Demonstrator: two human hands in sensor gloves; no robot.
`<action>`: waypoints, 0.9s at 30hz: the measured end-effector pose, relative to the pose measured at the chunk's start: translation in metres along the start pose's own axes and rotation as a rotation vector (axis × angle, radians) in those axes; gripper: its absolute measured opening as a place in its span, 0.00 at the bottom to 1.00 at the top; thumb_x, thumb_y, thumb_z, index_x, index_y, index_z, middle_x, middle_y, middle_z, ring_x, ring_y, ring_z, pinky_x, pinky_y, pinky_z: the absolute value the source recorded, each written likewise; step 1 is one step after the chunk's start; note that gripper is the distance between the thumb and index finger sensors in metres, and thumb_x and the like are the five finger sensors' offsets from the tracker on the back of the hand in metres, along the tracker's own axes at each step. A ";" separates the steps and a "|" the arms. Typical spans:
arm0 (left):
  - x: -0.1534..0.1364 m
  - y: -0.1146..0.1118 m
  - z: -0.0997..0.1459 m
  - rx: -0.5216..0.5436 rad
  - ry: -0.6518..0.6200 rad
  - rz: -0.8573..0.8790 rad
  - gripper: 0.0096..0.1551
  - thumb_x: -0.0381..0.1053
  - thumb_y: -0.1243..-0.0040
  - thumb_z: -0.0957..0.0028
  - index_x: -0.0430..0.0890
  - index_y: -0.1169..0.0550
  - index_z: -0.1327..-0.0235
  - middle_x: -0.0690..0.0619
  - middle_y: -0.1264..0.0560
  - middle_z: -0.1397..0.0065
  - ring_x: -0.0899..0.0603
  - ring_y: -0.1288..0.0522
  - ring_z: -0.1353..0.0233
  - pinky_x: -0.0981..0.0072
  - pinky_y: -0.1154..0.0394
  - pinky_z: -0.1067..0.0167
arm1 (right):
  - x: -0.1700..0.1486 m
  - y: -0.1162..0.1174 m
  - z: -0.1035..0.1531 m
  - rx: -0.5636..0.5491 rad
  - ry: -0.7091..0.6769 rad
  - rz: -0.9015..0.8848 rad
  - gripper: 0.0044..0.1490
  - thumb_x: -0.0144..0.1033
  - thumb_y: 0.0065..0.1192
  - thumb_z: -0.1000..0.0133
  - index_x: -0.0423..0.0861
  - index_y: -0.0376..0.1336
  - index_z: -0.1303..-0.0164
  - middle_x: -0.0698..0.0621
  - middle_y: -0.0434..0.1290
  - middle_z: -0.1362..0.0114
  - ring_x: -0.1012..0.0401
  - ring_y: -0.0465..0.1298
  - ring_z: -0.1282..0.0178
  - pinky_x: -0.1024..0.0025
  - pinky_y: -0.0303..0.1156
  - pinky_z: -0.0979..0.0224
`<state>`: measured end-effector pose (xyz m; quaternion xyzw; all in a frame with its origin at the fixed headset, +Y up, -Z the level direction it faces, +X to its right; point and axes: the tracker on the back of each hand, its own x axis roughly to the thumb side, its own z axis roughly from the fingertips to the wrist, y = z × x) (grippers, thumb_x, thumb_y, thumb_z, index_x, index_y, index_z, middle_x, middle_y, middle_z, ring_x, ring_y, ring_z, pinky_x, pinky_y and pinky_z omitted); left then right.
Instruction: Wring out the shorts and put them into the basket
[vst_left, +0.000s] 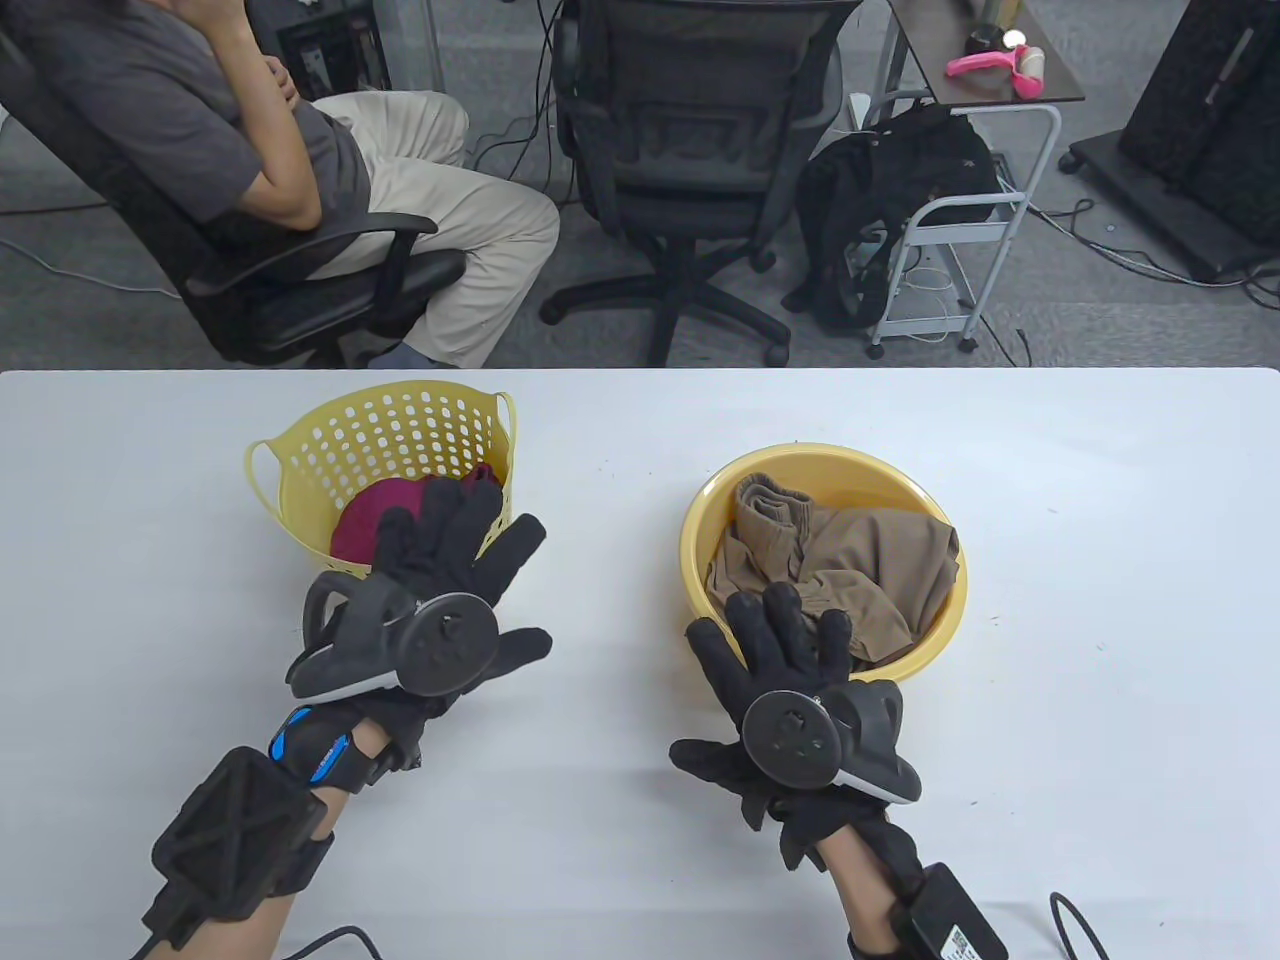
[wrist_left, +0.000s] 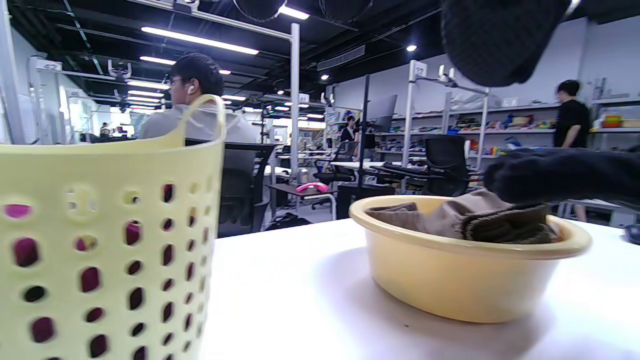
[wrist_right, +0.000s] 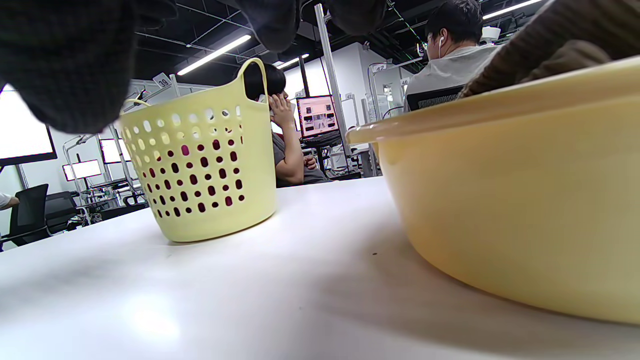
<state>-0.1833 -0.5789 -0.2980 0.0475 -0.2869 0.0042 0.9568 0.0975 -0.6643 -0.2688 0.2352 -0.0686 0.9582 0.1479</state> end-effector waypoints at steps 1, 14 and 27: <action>0.005 -0.004 0.002 0.004 -0.008 0.012 0.56 0.70 0.39 0.46 0.48 0.49 0.13 0.28 0.54 0.10 0.17 0.56 0.15 0.17 0.56 0.33 | 0.000 0.000 0.000 -0.001 -0.001 0.000 0.66 0.73 0.67 0.53 0.45 0.47 0.15 0.32 0.43 0.15 0.32 0.38 0.17 0.20 0.35 0.29; 0.037 -0.055 0.009 0.014 -0.050 0.016 0.57 0.71 0.39 0.47 0.48 0.49 0.13 0.29 0.56 0.10 0.17 0.58 0.15 0.17 0.58 0.33 | 0.002 0.001 0.001 0.005 -0.014 0.000 0.67 0.74 0.67 0.53 0.45 0.46 0.15 0.32 0.43 0.15 0.32 0.38 0.17 0.20 0.34 0.30; 0.029 -0.098 0.016 -0.012 -0.022 0.049 0.56 0.73 0.42 0.46 0.49 0.49 0.13 0.30 0.56 0.10 0.17 0.58 0.15 0.16 0.58 0.33 | 0.004 0.002 0.001 0.023 -0.017 0.008 0.67 0.74 0.67 0.53 0.45 0.46 0.15 0.32 0.44 0.15 0.32 0.38 0.17 0.20 0.35 0.30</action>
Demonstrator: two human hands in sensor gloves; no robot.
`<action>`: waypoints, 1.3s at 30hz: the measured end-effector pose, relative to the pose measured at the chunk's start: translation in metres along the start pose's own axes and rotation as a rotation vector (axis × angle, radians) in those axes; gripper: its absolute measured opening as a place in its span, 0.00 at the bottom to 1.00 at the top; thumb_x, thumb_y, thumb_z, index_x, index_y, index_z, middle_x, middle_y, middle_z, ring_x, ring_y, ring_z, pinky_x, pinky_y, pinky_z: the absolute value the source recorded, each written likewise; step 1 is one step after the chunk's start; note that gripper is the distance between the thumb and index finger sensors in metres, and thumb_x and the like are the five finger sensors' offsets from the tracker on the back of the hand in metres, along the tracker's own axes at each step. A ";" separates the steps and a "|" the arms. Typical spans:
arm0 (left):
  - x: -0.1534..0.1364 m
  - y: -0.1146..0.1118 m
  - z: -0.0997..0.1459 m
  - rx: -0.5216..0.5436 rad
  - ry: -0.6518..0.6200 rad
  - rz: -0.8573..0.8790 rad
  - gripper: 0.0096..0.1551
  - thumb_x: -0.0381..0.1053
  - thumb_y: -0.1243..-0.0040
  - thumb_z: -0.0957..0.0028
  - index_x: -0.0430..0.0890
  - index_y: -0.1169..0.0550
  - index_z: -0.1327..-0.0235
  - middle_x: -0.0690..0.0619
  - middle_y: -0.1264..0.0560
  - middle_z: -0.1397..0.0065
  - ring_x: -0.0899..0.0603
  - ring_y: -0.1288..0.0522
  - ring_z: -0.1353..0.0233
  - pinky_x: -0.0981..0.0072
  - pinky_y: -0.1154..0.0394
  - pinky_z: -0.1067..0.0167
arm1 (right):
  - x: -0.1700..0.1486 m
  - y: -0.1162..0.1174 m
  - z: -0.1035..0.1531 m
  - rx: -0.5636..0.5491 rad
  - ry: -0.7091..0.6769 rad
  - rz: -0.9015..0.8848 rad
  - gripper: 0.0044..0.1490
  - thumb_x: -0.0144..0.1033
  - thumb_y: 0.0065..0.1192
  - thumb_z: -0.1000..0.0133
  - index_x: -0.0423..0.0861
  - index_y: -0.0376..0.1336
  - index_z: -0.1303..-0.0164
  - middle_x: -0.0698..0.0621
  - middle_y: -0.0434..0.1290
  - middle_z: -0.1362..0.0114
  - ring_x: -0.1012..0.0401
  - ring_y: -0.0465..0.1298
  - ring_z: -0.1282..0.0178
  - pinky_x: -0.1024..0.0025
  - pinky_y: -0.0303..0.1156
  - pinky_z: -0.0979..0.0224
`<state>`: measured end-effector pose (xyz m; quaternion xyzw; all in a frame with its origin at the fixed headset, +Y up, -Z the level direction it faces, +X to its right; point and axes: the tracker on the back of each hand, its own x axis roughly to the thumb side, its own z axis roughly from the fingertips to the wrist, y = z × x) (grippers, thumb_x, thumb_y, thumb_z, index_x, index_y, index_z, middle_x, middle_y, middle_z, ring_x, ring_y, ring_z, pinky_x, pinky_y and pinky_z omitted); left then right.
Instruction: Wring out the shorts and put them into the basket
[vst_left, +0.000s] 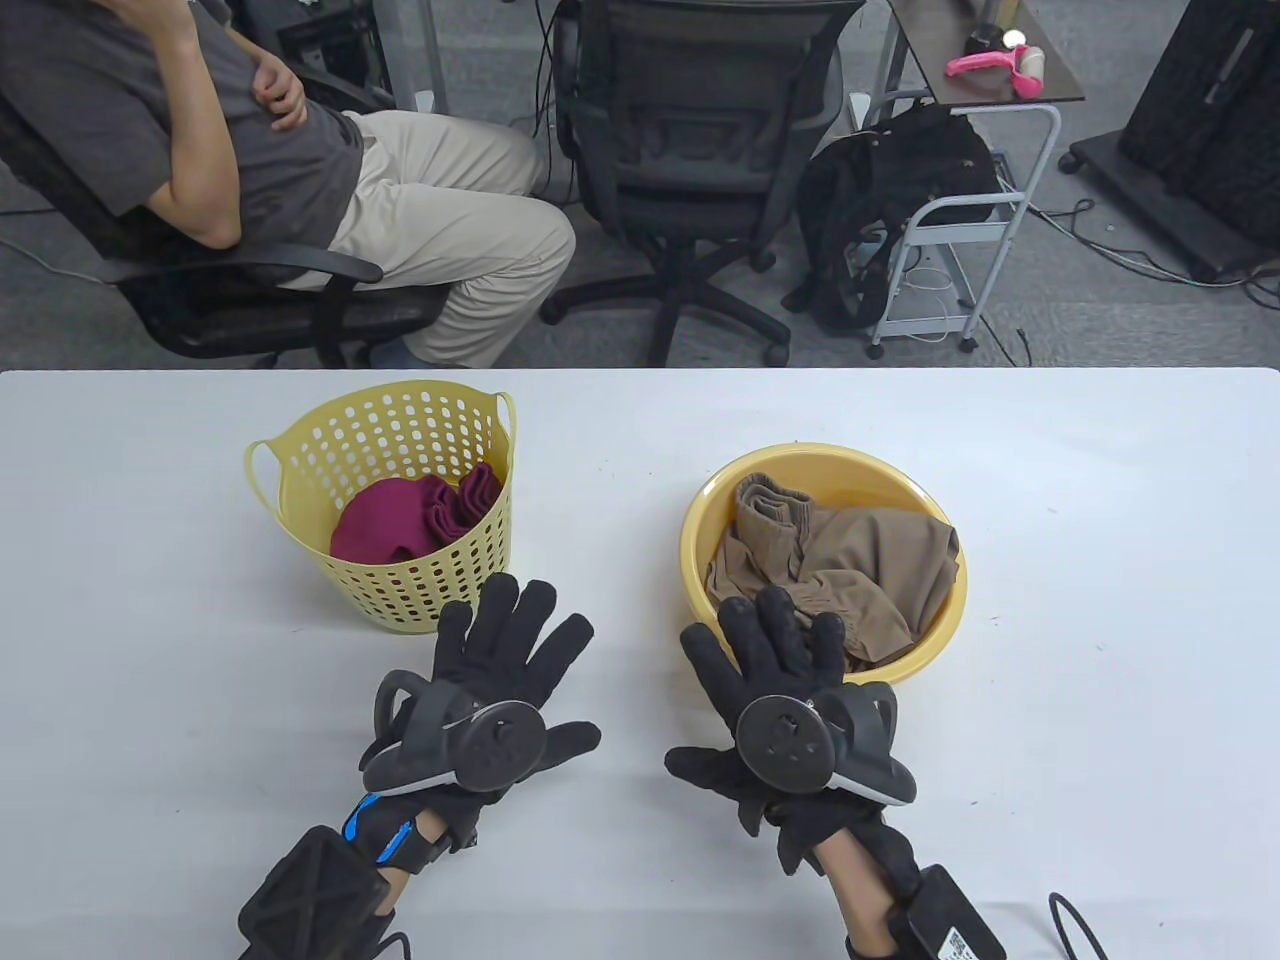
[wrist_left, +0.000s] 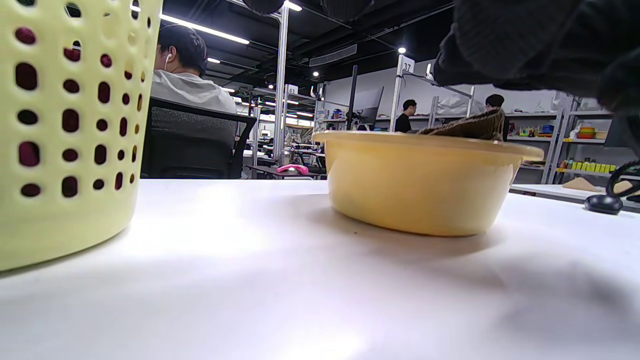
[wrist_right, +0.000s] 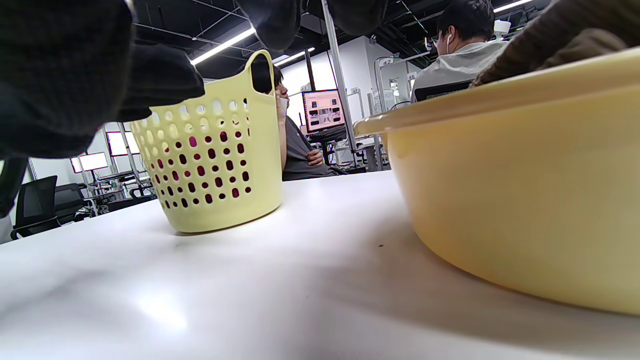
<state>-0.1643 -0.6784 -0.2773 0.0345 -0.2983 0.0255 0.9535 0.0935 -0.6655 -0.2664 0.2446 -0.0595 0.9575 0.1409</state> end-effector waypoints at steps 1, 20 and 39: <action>-0.001 -0.003 0.001 -0.005 0.001 -0.008 0.56 0.73 0.43 0.46 0.49 0.49 0.13 0.30 0.56 0.10 0.17 0.58 0.15 0.16 0.58 0.33 | 0.000 0.000 0.000 0.002 0.000 0.000 0.67 0.74 0.67 0.53 0.45 0.46 0.15 0.32 0.43 0.15 0.32 0.38 0.17 0.20 0.35 0.30; -0.005 -0.021 0.007 -0.069 -0.012 -0.013 0.56 0.73 0.44 0.46 0.50 0.50 0.13 0.30 0.56 0.10 0.17 0.58 0.15 0.16 0.57 0.33 | 0.002 0.002 -0.002 0.021 0.005 -0.003 0.67 0.74 0.67 0.53 0.45 0.46 0.15 0.32 0.43 0.15 0.32 0.38 0.17 0.20 0.35 0.30; -0.009 -0.019 0.011 -0.076 -0.009 -0.010 0.56 0.73 0.44 0.46 0.49 0.50 0.13 0.30 0.56 0.10 0.17 0.57 0.15 0.16 0.57 0.33 | -0.005 -0.035 -0.029 0.051 0.003 -0.048 0.67 0.74 0.68 0.53 0.45 0.46 0.15 0.31 0.42 0.15 0.31 0.37 0.18 0.20 0.36 0.29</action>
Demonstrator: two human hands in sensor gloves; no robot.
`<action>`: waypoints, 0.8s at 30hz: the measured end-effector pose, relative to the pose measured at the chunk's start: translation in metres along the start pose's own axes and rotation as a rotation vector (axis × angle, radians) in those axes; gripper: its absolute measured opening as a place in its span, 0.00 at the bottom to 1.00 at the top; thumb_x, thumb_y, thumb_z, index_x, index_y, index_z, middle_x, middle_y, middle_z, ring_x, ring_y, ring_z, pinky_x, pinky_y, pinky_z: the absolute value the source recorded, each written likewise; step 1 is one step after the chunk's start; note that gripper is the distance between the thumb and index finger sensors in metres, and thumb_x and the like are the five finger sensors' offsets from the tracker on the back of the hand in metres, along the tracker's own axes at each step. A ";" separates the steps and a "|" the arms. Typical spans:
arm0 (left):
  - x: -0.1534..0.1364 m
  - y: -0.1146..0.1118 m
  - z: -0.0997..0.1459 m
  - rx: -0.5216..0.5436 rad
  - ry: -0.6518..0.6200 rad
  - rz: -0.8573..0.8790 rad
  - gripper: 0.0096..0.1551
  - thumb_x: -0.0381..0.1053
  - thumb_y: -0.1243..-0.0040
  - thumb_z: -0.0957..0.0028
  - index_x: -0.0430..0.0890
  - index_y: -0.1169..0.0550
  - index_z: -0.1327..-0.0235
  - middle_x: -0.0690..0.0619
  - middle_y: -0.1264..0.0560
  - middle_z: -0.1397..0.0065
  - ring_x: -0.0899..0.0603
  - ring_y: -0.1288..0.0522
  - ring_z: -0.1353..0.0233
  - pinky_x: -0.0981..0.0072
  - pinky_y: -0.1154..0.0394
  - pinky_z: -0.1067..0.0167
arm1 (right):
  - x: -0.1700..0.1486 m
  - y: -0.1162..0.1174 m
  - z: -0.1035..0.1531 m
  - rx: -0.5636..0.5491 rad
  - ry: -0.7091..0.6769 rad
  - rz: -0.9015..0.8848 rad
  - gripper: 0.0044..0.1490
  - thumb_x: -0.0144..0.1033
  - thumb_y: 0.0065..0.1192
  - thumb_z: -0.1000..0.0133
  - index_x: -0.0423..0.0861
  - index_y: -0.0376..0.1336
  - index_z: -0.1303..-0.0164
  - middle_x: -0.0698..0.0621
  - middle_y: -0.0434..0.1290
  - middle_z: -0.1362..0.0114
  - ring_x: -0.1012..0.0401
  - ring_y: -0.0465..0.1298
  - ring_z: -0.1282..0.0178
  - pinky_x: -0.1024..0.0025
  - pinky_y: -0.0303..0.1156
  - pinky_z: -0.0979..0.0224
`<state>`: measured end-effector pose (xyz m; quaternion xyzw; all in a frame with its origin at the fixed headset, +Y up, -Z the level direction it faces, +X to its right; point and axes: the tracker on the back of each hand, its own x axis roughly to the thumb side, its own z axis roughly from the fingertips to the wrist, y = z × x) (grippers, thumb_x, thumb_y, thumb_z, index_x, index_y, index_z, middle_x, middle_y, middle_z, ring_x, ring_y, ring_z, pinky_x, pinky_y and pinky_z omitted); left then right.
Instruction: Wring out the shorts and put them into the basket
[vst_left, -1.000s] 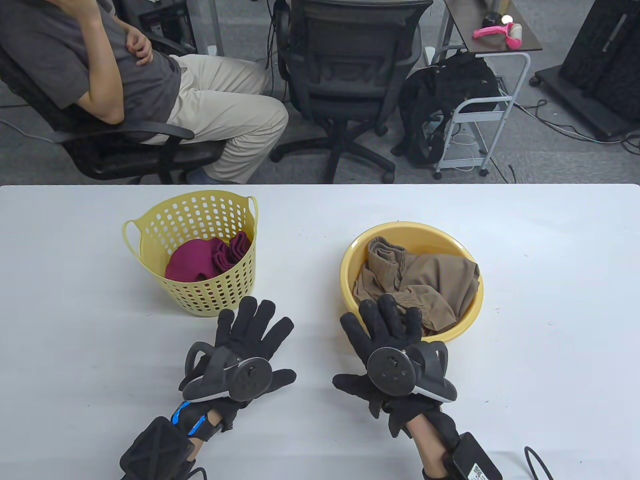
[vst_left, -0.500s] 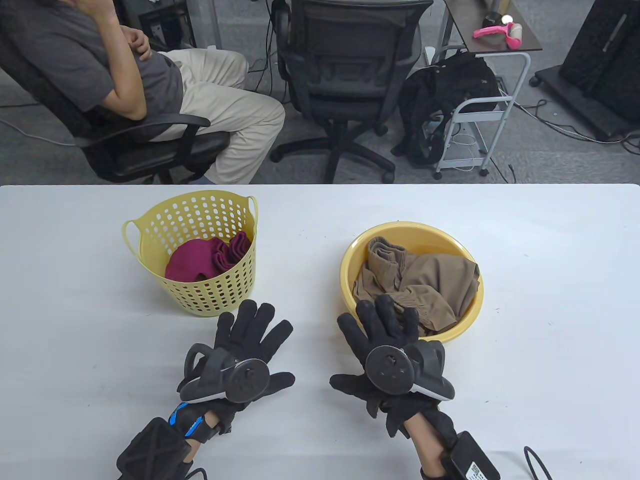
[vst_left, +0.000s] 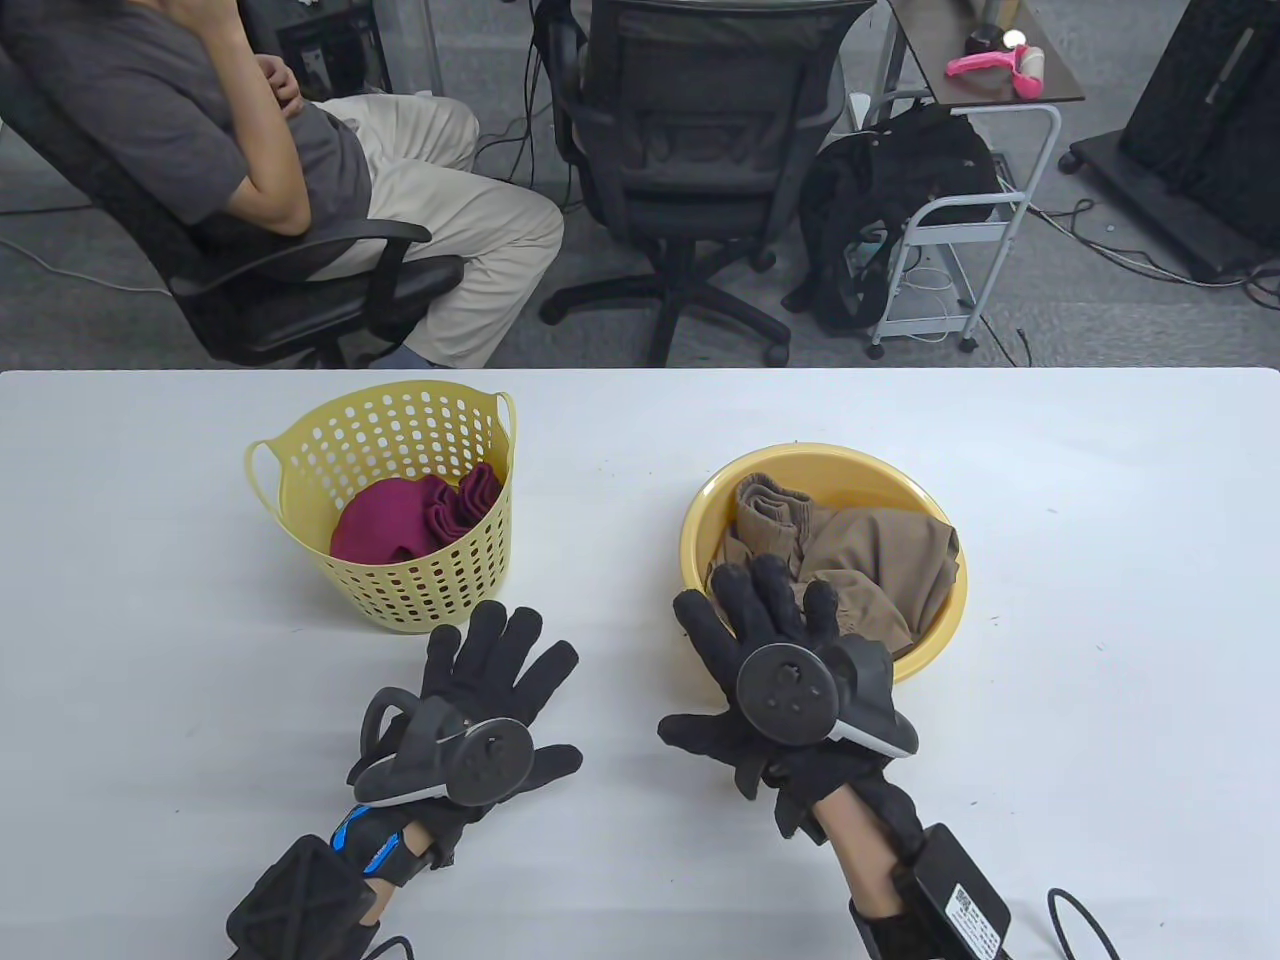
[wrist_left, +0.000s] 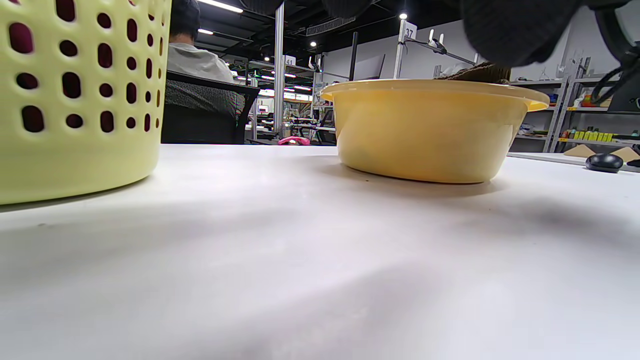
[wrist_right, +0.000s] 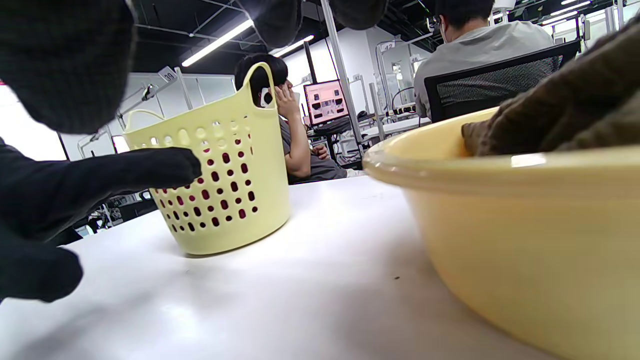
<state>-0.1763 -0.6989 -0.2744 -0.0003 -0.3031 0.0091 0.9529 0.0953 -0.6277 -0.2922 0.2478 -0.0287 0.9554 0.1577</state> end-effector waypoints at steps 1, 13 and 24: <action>0.000 0.000 0.000 0.001 0.000 0.000 0.56 0.73 0.44 0.46 0.49 0.50 0.13 0.30 0.56 0.10 0.17 0.57 0.15 0.16 0.57 0.33 | -0.003 -0.005 -0.002 0.011 0.005 0.008 0.68 0.74 0.67 0.53 0.45 0.46 0.15 0.31 0.42 0.15 0.30 0.37 0.18 0.20 0.36 0.29; -0.002 0.001 0.002 0.011 -0.005 0.019 0.56 0.73 0.44 0.46 0.49 0.50 0.13 0.30 0.56 0.10 0.17 0.57 0.15 0.16 0.58 0.33 | -0.053 -0.046 -0.006 0.104 0.154 -0.023 0.68 0.73 0.68 0.52 0.44 0.45 0.15 0.31 0.41 0.15 0.30 0.38 0.18 0.21 0.39 0.28; -0.001 0.001 0.003 0.014 -0.009 0.016 0.56 0.73 0.44 0.46 0.49 0.50 0.13 0.30 0.56 0.10 0.17 0.57 0.15 0.16 0.58 0.33 | -0.090 -0.033 -0.002 0.169 0.249 -0.134 0.65 0.68 0.69 0.50 0.42 0.45 0.16 0.31 0.44 0.16 0.30 0.45 0.18 0.26 0.49 0.25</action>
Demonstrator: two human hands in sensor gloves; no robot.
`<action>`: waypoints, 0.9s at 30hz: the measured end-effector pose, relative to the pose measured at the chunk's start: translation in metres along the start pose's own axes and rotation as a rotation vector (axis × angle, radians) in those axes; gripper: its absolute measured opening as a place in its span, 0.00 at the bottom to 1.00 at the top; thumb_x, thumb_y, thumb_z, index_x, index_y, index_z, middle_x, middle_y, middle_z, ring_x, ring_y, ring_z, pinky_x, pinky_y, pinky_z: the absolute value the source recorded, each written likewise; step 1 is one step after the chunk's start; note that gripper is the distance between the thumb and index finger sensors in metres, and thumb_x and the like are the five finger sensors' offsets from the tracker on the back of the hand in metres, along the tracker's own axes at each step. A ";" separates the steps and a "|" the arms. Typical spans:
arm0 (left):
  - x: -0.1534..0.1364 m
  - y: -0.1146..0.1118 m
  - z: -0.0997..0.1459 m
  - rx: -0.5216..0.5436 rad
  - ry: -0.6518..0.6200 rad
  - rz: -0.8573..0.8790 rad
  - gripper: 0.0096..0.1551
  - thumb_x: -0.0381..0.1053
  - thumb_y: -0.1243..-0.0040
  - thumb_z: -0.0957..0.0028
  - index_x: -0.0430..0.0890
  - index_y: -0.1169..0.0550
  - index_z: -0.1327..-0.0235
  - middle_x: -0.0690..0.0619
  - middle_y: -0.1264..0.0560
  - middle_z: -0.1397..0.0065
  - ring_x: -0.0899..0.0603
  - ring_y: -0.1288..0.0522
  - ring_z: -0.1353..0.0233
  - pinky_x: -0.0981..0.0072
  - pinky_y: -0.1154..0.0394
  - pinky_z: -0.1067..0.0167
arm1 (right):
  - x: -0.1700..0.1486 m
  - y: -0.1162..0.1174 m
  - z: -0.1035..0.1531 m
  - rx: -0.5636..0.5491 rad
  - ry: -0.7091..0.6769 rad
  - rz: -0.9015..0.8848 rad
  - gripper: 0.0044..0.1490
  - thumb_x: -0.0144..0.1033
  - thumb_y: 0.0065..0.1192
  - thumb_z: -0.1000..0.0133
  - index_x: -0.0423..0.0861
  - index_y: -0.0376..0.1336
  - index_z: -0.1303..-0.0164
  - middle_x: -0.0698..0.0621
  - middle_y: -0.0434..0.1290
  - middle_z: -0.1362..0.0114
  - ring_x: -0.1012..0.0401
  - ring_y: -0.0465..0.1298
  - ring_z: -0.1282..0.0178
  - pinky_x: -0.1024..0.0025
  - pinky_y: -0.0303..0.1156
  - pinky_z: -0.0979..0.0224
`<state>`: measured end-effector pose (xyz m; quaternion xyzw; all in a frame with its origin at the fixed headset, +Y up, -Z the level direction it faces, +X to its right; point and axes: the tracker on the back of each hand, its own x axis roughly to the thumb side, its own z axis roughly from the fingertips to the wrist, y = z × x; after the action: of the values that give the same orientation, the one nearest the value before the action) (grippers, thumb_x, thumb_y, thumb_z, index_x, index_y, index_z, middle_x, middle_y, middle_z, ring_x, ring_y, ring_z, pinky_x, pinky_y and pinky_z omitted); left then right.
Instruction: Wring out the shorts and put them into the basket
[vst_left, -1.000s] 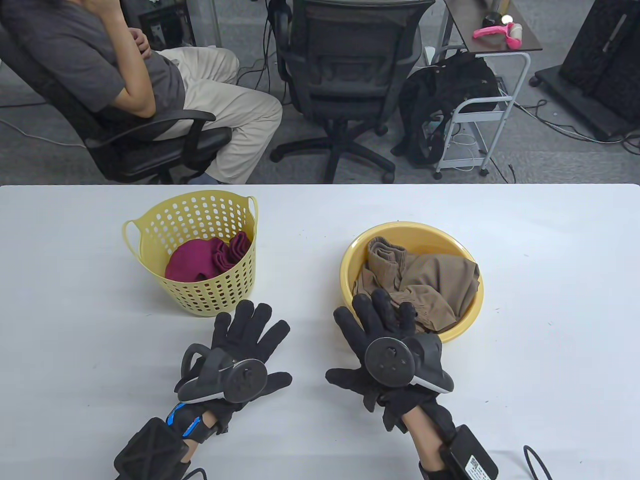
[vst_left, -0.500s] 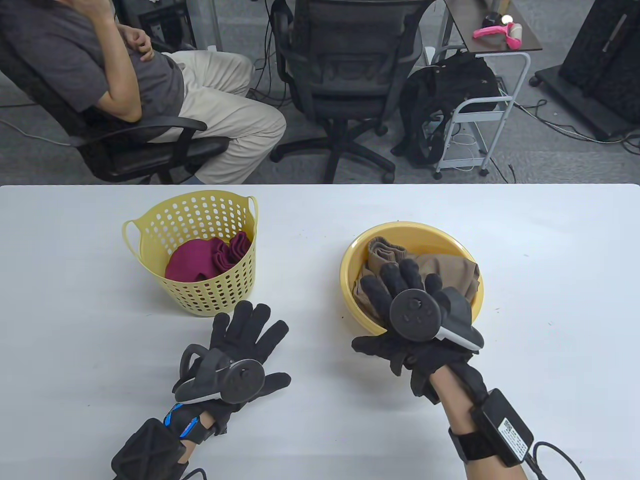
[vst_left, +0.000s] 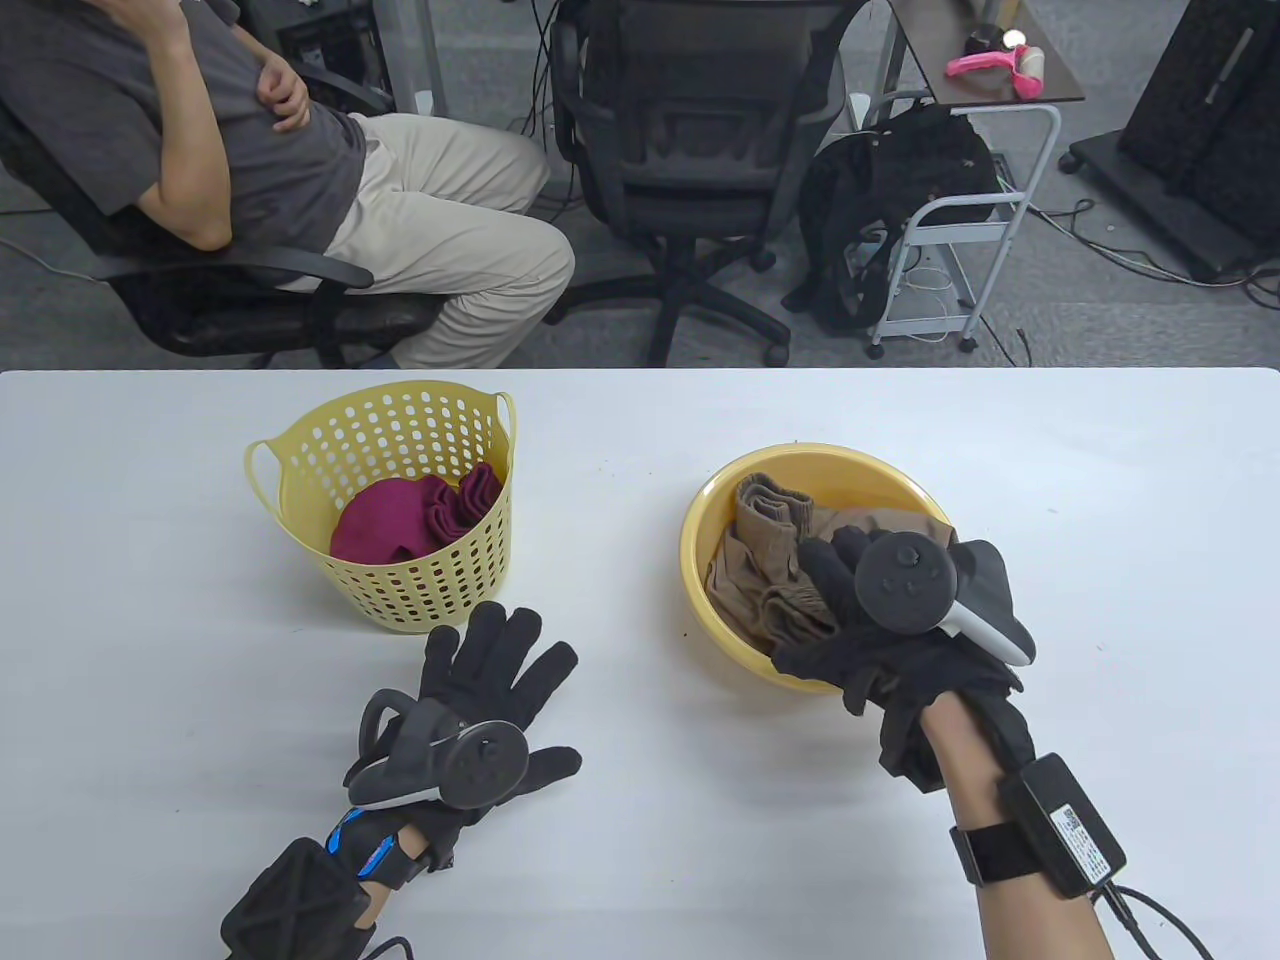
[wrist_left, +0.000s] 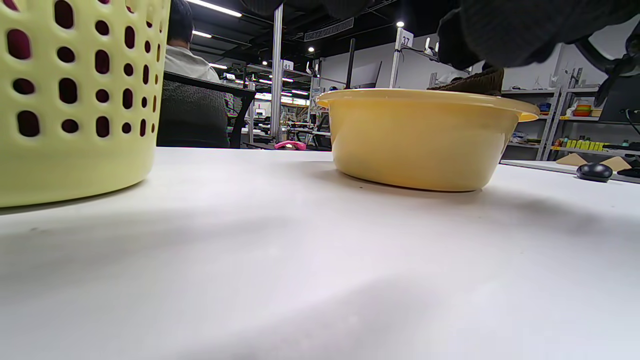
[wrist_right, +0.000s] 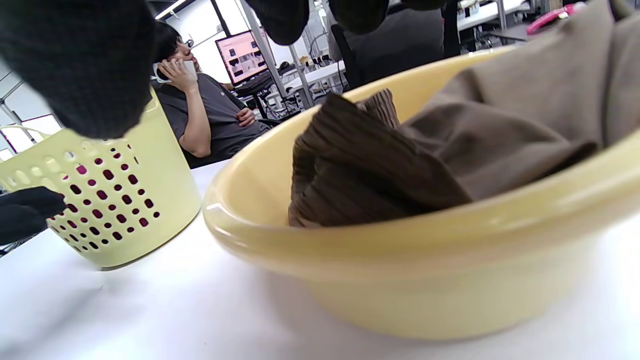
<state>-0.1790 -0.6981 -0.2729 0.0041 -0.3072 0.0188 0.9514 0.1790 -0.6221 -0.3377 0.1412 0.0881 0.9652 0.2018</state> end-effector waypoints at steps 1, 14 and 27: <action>0.000 0.000 0.000 0.001 0.002 -0.003 0.56 0.73 0.44 0.46 0.49 0.50 0.13 0.30 0.56 0.10 0.17 0.57 0.15 0.16 0.58 0.33 | -0.004 0.004 -0.001 0.006 0.009 -0.024 0.64 0.66 0.69 0.50 0.41 0.46 0.16 0.31 0.45 0.16 0.30 0.46 0.18 0.27 0.51 0.25; 0.001 -0.001 0.001 -0.006 -0.004 0.001 0.56 0.73 0.44 0.46 0.49 0.50 0.13 0.30 0.56 0.10 0.17 0.57 0.15 0.16 0.58 0.33 | -0.014 0.026 -0.019 0.086 0.037 -0.027 0.36 0.47 0.65 0.42 0.53 0.59 0.23 0.34 0.54 0.18 0.33 0.56 0.20 0.33 0.59 0.26; 0.002 -0.001 0.001 -0.010 -0.007 -0.002 0.56 0.73 0.44 0.46 0.49 0.50 0.13 0.30 0.56 0.10 0.17 0.58 0.15 0.16 0.58 0.33 | -0.029 0.029 -0.037 0.110 0.105 -0.004 0.51 0.57 0.74 0.50 0.51 0.55 0.20 0.34 0.54 0.18 0.33 0.57 0.20 0.33 0.60 0.26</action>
<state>-0.1781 -0.6989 -0.2714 -0.0002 -0.3109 0.0162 0.9503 0.1818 -0.6648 -0.3731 0.1013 0.1516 0.9646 0.1907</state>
